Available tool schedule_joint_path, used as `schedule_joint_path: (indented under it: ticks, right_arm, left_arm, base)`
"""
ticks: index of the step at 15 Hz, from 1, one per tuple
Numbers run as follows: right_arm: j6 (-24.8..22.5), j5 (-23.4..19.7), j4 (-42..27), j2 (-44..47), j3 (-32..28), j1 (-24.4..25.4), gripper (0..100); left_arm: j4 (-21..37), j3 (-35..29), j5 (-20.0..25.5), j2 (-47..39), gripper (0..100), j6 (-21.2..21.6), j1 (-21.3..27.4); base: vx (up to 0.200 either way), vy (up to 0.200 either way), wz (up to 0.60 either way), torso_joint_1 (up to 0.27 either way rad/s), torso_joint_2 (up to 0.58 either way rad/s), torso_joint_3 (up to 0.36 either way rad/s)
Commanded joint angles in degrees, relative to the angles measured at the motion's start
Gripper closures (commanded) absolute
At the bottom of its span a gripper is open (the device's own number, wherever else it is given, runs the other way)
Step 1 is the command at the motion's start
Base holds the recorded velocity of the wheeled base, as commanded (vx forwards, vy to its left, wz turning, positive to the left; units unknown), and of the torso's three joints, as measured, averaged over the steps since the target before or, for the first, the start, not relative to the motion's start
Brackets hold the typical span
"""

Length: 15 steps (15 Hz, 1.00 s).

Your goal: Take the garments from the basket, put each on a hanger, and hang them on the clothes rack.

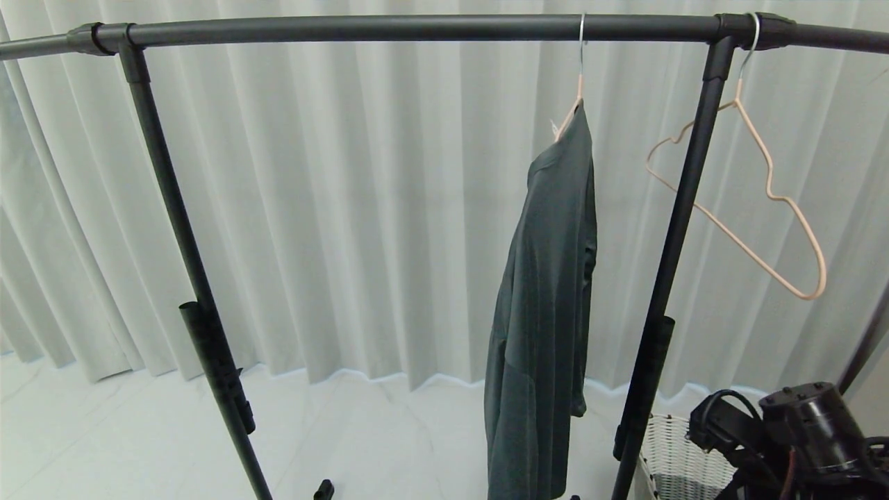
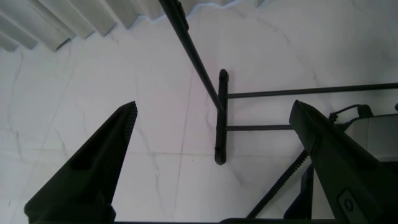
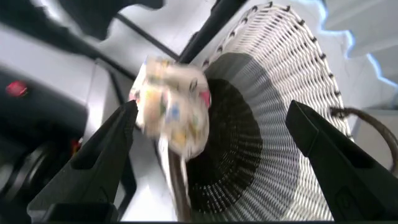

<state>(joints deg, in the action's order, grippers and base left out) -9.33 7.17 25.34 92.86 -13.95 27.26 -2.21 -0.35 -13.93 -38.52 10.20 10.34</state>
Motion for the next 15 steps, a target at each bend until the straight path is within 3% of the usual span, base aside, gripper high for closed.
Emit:
schedule_joint_path:
  ticks: [1,5,8,12,13,15]
  right_arm:
    - [0.54,1.01,1.11,7.95,-0.12,1.39,0]
    - [0.54,1.80,1.11,9.62,-0.12,0.60,0]
    - [0.71,5.31,1.11,11.38,-0.29,-0.10,0]
    - [4.58,8.48,1.11,12.79,-1.17,0.08,0]
    - [4.67,8.92,1.11,12.70,-0.82,0.08,100]
    - [5.19,9.36,1.02,12.17,-0.73,0.78,100]
  left_arm:
    - [-0.08,0.00,0.05,-1.12,0,-0.01,0.03]
    - [0.01,0.00,0.22,-2.17,0,-0.01,0.12]
    - [0.01,0.00,0.14,-2.17,0,-0.01,0.12]
    - [0.01,0.00,0.05,-1.64,0,-0.01,0.12]
    - [0.01,0.00,0.05,-1.56,0,-0.01,0.12]
    - [-0.08,0.00,0.05,-1.56,0,-0.01,0.12]
  base:
    - [0.000,0.000,0.00,0.000,0.00,0.000]
    - [0.000,0.000,0.00,0.000,0.00,0.000]
    - [0.000,0.000,0.00,0.000,0.00,0.000]
    - [0.000,0.000,0.00,0.000,0.00,0.000]
    - [0.000,0.000,0.00,0.000,0.00,0.000]
    - [0.000,0.000,0.00,0.000,0.00,0.000]
